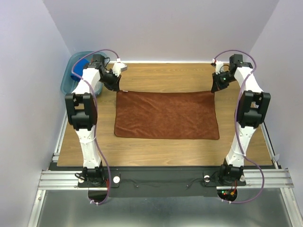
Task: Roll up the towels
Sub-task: Fold the towel
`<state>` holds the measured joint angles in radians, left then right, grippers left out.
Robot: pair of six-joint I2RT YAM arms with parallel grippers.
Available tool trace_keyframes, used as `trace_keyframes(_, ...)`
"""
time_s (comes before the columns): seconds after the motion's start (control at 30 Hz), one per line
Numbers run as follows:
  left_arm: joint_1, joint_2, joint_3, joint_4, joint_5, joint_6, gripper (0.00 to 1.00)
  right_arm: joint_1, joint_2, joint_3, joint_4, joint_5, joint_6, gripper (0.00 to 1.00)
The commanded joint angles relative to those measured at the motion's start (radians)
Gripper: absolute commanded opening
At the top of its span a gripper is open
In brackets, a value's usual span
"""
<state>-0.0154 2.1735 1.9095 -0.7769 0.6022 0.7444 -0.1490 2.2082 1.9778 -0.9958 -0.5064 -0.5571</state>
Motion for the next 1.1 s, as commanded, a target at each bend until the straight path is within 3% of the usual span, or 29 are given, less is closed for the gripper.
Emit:
trace_keyframes(0.0,0.006,-0.153,-0.079,-0.031,0.044,0.091,0.0,0.002,-0.133,-0.062,-0.036,-0.057,-0.081,0.01)
trace_keyframes(0.33,0.006,-0.386,-0.406,-0.029,0.004,0.269,0.0,0.002,-0.352,-0.353,-0.084,-0.052,-0.234,0.01)
trace_keyframes(0.63,0.048,-0.523,-0.679,0.011,-0.01,0.398,0.0,-0.012,-0.45,-0.563,-0.075,-0.001,-0.355,0.01)
trace_keyframes(1.07,0.049,-0.636,-0.722,-0.111,0.03,0.507,0.0,-0.014,-0.567,-0.637,-0.133,-0.023,-0.501,0.01)
